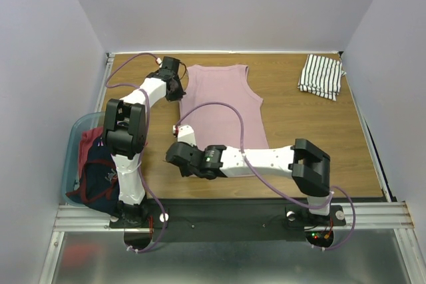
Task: Fold and stack the tank tops
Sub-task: Fold the tank top
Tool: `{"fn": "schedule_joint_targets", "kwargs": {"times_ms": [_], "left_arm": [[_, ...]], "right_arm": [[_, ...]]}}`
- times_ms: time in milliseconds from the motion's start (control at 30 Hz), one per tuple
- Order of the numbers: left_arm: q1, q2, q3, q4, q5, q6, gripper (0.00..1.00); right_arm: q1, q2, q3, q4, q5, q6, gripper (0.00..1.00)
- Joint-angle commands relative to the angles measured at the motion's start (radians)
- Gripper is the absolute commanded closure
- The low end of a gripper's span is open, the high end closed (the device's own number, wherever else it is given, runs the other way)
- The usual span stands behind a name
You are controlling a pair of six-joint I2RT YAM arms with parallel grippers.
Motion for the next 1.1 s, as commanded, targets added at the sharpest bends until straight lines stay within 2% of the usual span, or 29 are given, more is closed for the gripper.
{"fn": "schedule_joint_targets", "kwargs": {"times_ms": [0, 300, 433, 1067], "left_arm": [[-0.031, -0.067, 0.073, 0.004, -0.016, -0.013, 1.00], [-0.109, -0.005, 0.153, 0.001, -0.033, -0.049, 1.00], [-0.147, 0.040, 0.200, -0.011, -0.042, -0.056, 1.00], [-0.255, 0.146, 0.281, -0.018, -0.053, -0.059, 1.00]], "right_arm": [[-0.029, -0.116, -0.107, 0.073, -0.013, 0.074, 1.00], [-0.080, -0.316, -0.415, 0.174, -0.021, 0.183, 1.00], [-0.092, -0.368, -0.504, 0.203, -0.021, 0.216, 1.00], [-0.098, -0.494, -0.722, 0.228, 0.008, 0.319, 1.00]]}}
